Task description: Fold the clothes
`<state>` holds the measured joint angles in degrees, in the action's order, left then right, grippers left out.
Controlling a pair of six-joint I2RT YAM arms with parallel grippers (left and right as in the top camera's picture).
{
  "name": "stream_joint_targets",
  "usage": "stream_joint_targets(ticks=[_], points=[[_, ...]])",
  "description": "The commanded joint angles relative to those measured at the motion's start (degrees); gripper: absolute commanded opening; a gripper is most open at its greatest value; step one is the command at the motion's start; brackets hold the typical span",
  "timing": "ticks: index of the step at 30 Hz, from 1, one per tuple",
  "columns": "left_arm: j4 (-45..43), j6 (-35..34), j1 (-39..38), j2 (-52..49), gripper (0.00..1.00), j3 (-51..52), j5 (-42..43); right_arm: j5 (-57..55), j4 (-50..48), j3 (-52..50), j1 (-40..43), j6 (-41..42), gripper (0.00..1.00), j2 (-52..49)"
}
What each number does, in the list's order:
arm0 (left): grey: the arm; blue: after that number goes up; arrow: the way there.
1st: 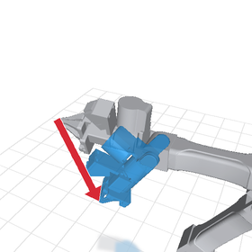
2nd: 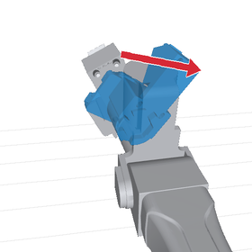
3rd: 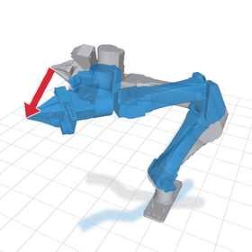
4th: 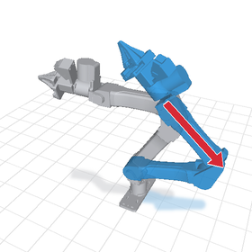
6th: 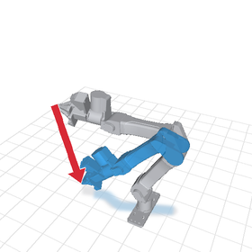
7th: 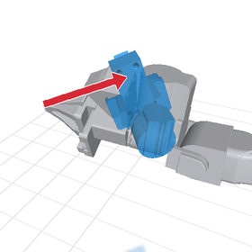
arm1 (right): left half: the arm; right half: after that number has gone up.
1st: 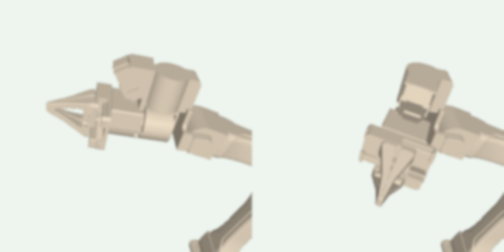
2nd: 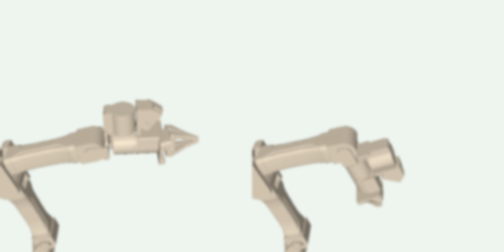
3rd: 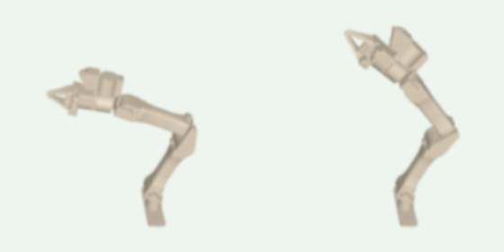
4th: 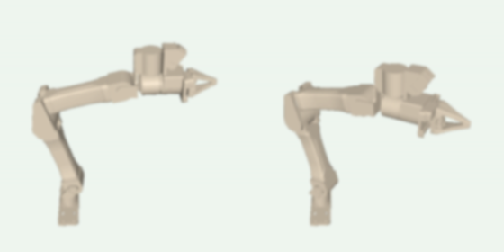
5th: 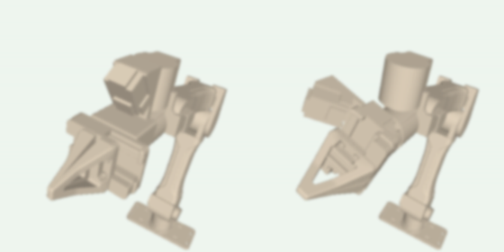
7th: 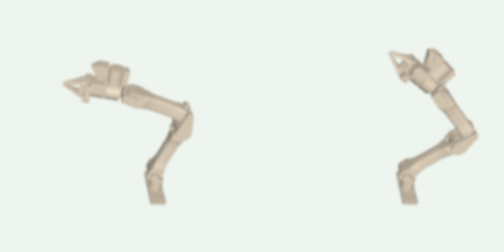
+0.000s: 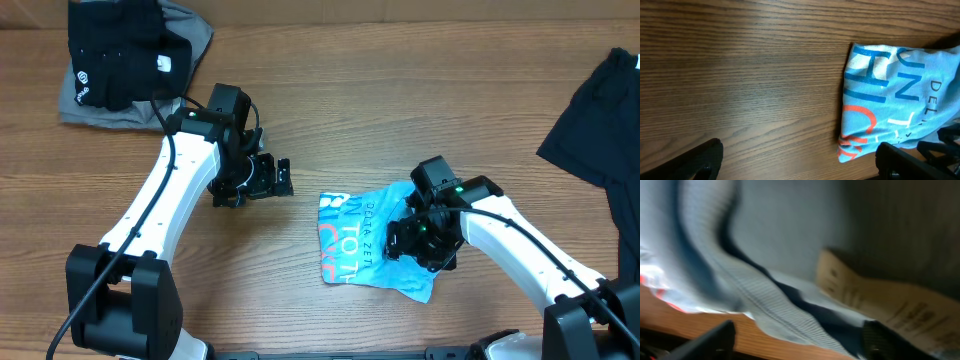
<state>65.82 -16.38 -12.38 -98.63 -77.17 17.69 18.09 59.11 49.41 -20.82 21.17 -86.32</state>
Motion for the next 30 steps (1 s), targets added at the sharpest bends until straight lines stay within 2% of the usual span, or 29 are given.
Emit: stream_joint_targets(ticks=[1,4,7,9,11,13,25,30], points=[[0.2,-0.3,-0.4,-0.4,1.00,0.2,-0.3,0.0,-0.5,-0.3,-0.1,1.7,0.68,0.0],[0.2,-0.3,-0.4,-0.4,1.00,0.2,-0.3,-0.1,-0.5,-0.3,-0.1,2.3,0.50,0.0],[0.2,-0.3,-0.4,-0.4,1.00,0.2,-0.3,-0.2,-0.5,0.2,0.0,4.2,0.43,0.0],[0.2,-0.3,-0.4,-0.4,1.00,0.2,-0.3,-0.5,0.3,1.0,0.0,4.2,0.34,0.0],[0.2,-0.3,-0.4,-0.4,1.00,0.2,-0.3,-1.2,1.8,2.4,0.0,4.3,0.16,0.1],[0.2,-0.3,-0.4,-0.4,1.00,0.2,-0.3,-2.3,3.6,3.8,-0.1,4.4,0.04,0.1],[0.2,-0.3,-0.4,-0.4,1.00,0.2,-0.3,-6.5,13.6,6.2,0.0,6.8,0.05,0.1],[0.2,-0.3,-0.4,-0.4,1.00,0.2,-0.3,-7.0,18.4,6.2,0.0,7.6,0.24,0.0]])
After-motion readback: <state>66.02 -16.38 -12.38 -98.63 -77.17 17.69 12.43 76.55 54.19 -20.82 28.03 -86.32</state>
